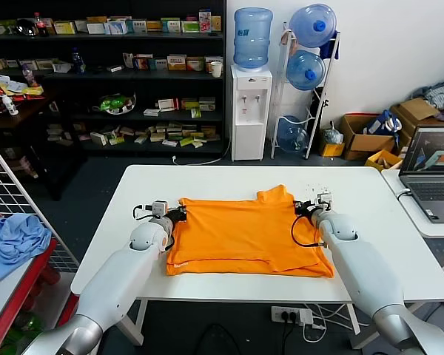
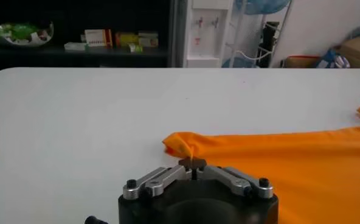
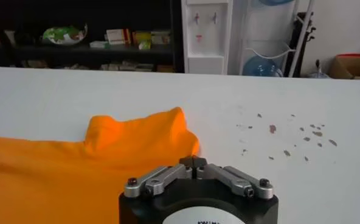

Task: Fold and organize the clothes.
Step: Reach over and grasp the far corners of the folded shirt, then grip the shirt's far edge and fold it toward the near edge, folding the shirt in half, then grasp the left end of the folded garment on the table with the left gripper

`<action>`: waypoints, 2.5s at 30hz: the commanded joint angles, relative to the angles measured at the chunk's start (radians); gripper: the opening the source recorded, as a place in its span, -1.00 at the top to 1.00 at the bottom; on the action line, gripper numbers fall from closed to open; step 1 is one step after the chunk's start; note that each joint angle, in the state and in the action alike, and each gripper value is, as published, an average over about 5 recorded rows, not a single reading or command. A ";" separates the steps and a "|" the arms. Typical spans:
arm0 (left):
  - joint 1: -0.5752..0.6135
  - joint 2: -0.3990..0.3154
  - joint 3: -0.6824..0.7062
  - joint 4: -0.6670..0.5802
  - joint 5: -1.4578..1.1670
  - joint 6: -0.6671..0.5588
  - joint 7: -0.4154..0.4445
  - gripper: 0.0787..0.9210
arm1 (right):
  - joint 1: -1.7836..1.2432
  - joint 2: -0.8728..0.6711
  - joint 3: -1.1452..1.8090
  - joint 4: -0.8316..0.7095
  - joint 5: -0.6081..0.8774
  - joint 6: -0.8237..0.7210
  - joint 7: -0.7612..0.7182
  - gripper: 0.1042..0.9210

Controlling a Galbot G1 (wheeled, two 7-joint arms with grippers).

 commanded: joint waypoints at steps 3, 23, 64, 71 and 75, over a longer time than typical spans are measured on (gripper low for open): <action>0.094 0.084 -0.004 -0.198 -0.039 -0.004 -0.014 0.97 | -0.092 -0.066 0.004 0.239 0.044 -0.002 0.078 0.95; 0.444 0.355 -0.086 -0.706 -0.103 0.009 -0.067 0.97 | -0.689 -0.347 0.151 0.936 0.061 -0.151 0.272 0.95; 0.506 0.243 -0.121 -0.621 -0.220 0.082 -0.174 -0.64 | -0.796 -0.337 0.169 1.024 0.082 -0.204 0.344 -0.70; 0.509 0.231 -0.111 -0.633 -0.224 0.100 -0.169 -0.30 | -0.781 -0.342 0.172 1.026 0.093 -0.205 0.347 -0.76; 0.513 0.230 -0.111 -0.639 -0.220 0.102 -0.159 -0.03 | -0.782 -0.341 0.173 1.026 0.094 -0.206 0.347 -0.76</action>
